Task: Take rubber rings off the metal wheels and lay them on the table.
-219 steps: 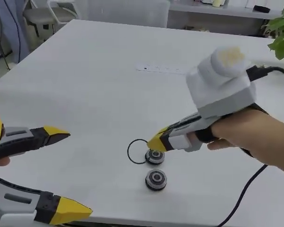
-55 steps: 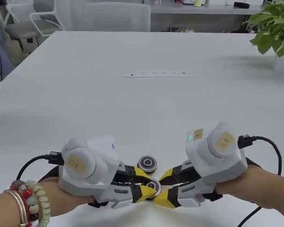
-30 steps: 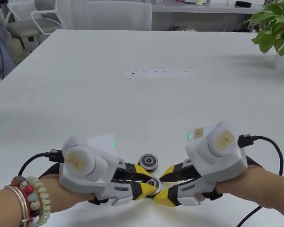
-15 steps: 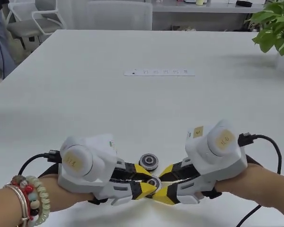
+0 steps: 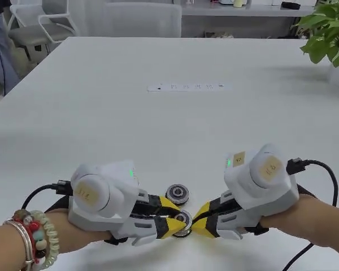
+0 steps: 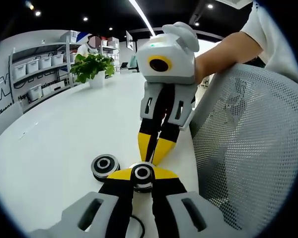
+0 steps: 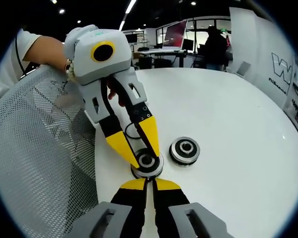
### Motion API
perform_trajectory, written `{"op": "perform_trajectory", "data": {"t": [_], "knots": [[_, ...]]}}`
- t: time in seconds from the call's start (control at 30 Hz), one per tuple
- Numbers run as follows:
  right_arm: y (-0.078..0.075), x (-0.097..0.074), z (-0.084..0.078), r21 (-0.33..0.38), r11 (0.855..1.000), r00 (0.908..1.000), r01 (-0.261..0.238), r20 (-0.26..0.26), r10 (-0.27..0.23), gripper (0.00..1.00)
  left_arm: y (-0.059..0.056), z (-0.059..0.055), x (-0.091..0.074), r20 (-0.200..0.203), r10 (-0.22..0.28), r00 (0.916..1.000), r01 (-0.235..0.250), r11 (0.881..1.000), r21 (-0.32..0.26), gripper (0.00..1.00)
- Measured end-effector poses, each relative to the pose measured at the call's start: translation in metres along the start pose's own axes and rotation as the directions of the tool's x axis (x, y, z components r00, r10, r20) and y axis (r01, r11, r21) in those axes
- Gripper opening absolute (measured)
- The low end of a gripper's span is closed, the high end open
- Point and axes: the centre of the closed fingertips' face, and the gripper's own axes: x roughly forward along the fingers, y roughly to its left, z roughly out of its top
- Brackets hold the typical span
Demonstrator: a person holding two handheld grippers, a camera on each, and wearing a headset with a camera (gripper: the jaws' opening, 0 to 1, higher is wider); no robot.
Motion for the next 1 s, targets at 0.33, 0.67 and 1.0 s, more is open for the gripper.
{"op": "perform_trajectory", "data": {"t": [0.33,0.67,1.0], "knots": [[-0.005,-0.001,-0.002,0.149,0.989,0.9998,0.006,-0.018,-0.003,0.00,0.000,0.000,0.000,-0.003,0.000,1.0000,0.000,1.000,-0.002,0.09],[-0.008,-0.005,-0.002,0.368,0.930,0.9999,-0.001,-0.010,0.005,0.00,0.000,0.000,0.000,-0.011,0.001,0.9999,-0.001,1.000,0.010,0.09],[-0.013,-0.011,0.002,0.586,0.810,0.9995,-0.016,0.033,-0.004,0.00,0.000,0.000,0.001,-0.011,0.001,0.9999,-0.001,1.000,0.014,0.09]]}}
